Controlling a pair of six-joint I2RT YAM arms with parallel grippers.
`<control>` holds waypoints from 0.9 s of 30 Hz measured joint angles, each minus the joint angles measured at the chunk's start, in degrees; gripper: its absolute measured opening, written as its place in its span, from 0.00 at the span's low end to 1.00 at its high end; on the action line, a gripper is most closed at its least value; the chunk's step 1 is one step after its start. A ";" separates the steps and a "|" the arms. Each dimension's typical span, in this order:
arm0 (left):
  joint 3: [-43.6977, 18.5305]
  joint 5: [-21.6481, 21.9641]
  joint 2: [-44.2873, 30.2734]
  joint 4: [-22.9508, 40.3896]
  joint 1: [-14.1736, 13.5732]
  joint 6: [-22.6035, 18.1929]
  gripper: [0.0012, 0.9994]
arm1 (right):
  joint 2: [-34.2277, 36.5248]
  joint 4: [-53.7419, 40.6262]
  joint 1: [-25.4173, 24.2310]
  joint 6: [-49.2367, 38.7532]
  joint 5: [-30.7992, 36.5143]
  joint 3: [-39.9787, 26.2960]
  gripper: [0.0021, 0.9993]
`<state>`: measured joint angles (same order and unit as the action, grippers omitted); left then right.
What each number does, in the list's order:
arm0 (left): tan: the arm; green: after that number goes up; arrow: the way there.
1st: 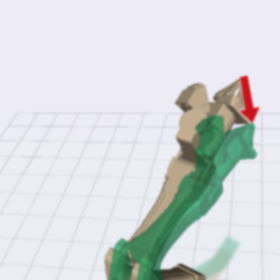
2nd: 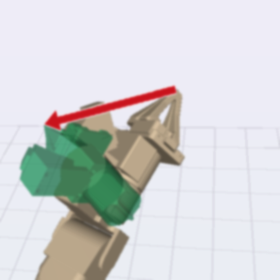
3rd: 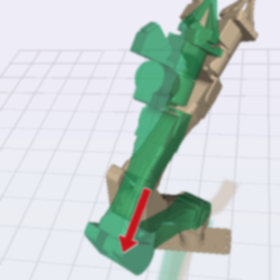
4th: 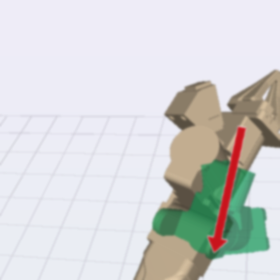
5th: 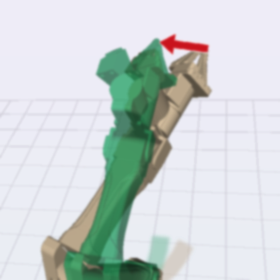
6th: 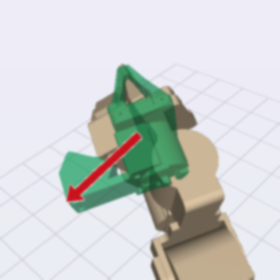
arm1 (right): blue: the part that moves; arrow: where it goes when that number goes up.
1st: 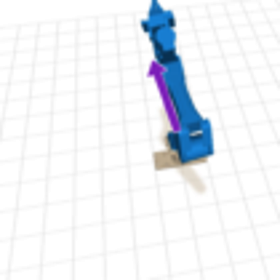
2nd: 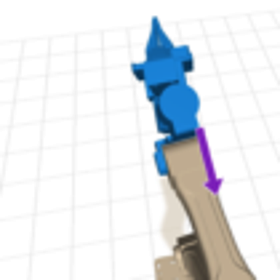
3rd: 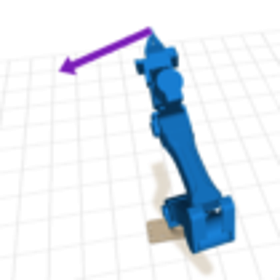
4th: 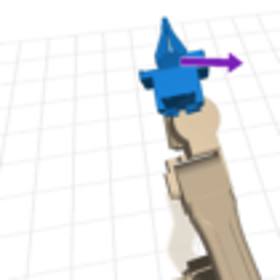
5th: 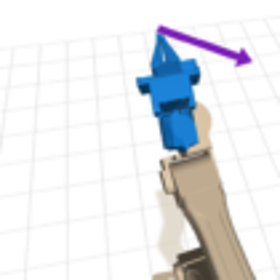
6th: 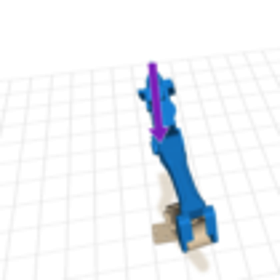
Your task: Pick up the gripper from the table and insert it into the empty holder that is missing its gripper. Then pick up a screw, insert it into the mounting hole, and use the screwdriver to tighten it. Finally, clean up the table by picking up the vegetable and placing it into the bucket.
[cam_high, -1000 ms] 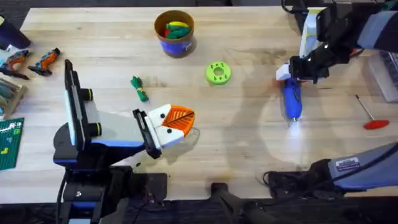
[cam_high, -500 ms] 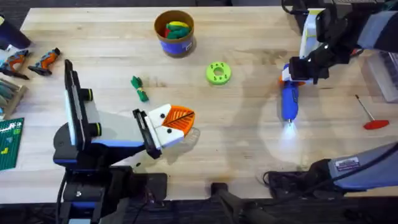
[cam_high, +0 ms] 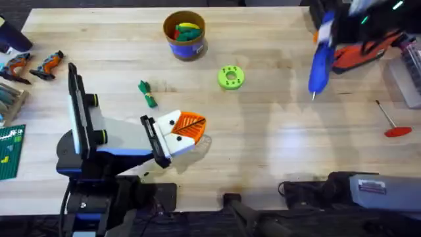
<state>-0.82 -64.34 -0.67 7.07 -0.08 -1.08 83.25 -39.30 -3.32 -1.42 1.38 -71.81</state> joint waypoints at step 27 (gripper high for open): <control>0.00 0.00 -0.01 0.00 0.00 0.02 0.00 | -9.82 44.46 23.55 14.76 -16.40 -5.11 0.03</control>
<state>-0.82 -64.34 -0.68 7.07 -0.08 -1.06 73.44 5.16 20.23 13.34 -15.02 -76.92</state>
